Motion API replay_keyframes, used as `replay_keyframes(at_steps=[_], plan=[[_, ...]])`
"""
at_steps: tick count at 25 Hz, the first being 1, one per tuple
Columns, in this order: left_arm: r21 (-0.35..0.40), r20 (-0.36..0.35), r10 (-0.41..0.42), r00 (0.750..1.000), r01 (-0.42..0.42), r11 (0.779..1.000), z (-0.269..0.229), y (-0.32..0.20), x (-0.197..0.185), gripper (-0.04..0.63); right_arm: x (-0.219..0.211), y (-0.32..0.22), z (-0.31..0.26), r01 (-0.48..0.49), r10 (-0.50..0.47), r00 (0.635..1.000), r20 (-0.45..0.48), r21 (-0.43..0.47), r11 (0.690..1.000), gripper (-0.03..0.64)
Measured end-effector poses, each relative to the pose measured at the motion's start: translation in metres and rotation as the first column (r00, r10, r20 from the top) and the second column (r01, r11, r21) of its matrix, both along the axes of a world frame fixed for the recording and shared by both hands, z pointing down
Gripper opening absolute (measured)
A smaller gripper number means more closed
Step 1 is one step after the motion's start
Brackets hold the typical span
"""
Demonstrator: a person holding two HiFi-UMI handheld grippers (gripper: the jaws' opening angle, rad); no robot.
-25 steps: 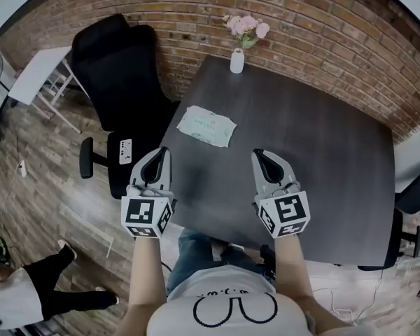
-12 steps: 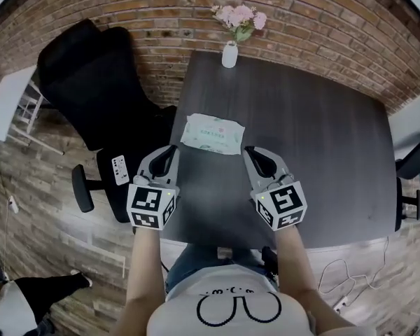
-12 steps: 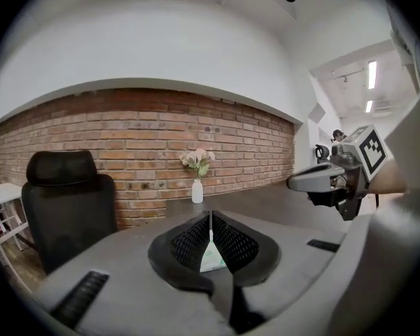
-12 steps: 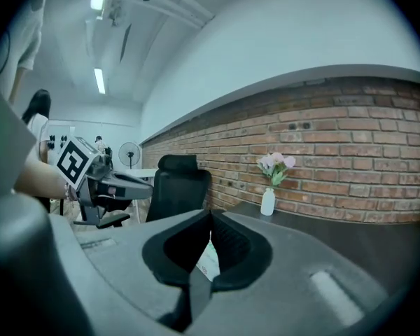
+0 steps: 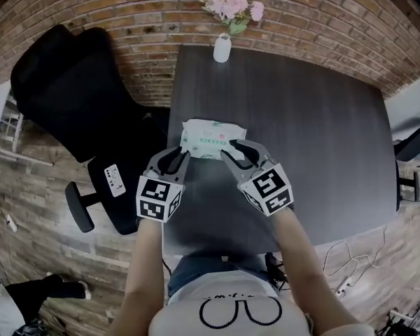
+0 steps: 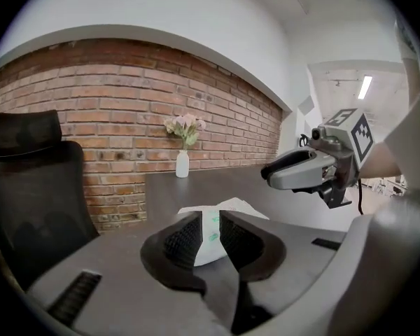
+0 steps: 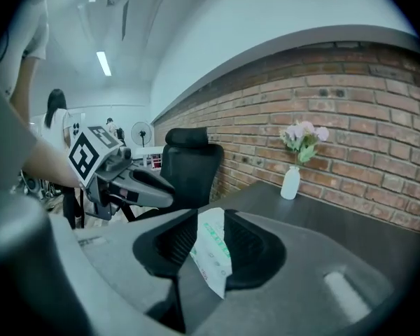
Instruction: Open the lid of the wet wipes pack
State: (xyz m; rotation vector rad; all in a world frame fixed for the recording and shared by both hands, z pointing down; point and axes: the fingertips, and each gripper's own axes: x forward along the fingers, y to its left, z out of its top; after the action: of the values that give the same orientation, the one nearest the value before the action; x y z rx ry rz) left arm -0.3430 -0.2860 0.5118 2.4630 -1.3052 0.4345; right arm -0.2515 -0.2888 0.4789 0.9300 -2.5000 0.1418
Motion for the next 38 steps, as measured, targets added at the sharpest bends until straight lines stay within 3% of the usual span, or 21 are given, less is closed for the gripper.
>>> replay_keyframes(at_steps=[10, 19, 29, 38], plan=[[-0.135, 0.028, 0.058, 0.998, -0.054, 0.989, 0.061, -0.032, 0.01, 0.074, -0.023, -0.029, 0.067, 0.102, -0.111, 0.975, -0.193, -0.054, 0.993, 0.172], [-0.184, 0.014, 0.064, 0.998, -0.06, 0.981, 0.081, -0.038, 0.013, 0.074, -0.029, -0.031, 0.103, 0.247, -0.252, 0.903, -0.347, -0.061, 0.967, 0.195], [-0.201, 0.03, 0.075, 0.997, -0.068, 0.977, 0.086, -0.039, 0.013, 0.072, -0.031, -0.04, 0.105, 0.331, -0.373, 0.894, -0.25, -0.194, 0.923, 0.187], [-0.203, 0.026, 0.084, 0.996, -0.077, 0.976, 0.085, -0.039, 0.013, 0.072, -0.028, -0.047, 0.099, 0.358, -0.412, 0.904, -0.118, -0.319, 0.877, 0.178]])
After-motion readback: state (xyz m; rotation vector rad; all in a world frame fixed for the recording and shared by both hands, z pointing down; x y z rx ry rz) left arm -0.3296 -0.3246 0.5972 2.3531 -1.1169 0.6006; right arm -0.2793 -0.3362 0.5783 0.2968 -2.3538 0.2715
